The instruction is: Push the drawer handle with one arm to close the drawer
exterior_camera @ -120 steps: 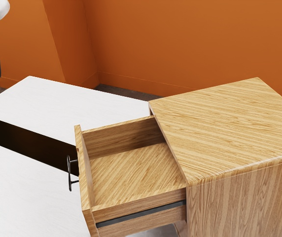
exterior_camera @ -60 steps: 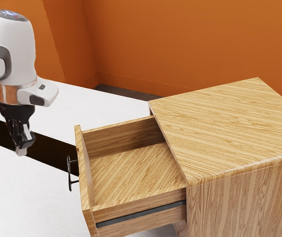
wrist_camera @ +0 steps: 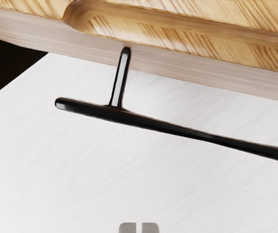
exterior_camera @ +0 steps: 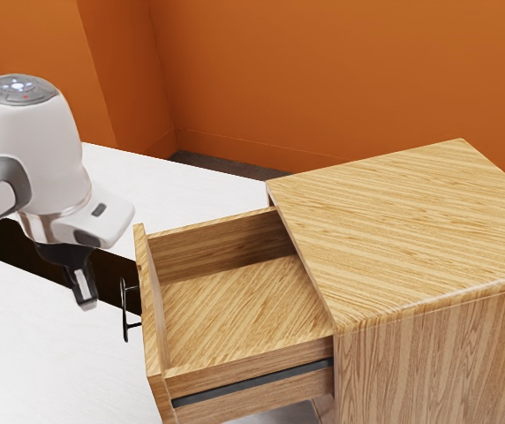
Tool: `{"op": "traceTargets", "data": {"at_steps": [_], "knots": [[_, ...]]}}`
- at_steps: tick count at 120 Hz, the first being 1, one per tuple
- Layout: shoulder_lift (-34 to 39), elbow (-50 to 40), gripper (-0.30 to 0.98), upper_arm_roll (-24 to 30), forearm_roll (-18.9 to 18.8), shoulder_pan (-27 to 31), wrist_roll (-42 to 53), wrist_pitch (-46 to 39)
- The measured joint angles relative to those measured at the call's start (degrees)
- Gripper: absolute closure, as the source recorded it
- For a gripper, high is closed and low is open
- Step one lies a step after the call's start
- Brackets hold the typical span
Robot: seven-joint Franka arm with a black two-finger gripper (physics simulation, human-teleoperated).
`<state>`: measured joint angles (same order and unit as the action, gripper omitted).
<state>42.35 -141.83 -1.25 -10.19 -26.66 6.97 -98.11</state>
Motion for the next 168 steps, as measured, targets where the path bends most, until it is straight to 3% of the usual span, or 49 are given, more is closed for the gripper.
{"op": "traceTargets", "data": {"at_steps": [98,168], "knots": [[-4.1,-0.9,0.79,1.8,-0.3,-2.1,-1.2,-13.0],[-11.5,1.7,0.79,3.5,-1.3,-1.7,-2.4,-23.4]]}}
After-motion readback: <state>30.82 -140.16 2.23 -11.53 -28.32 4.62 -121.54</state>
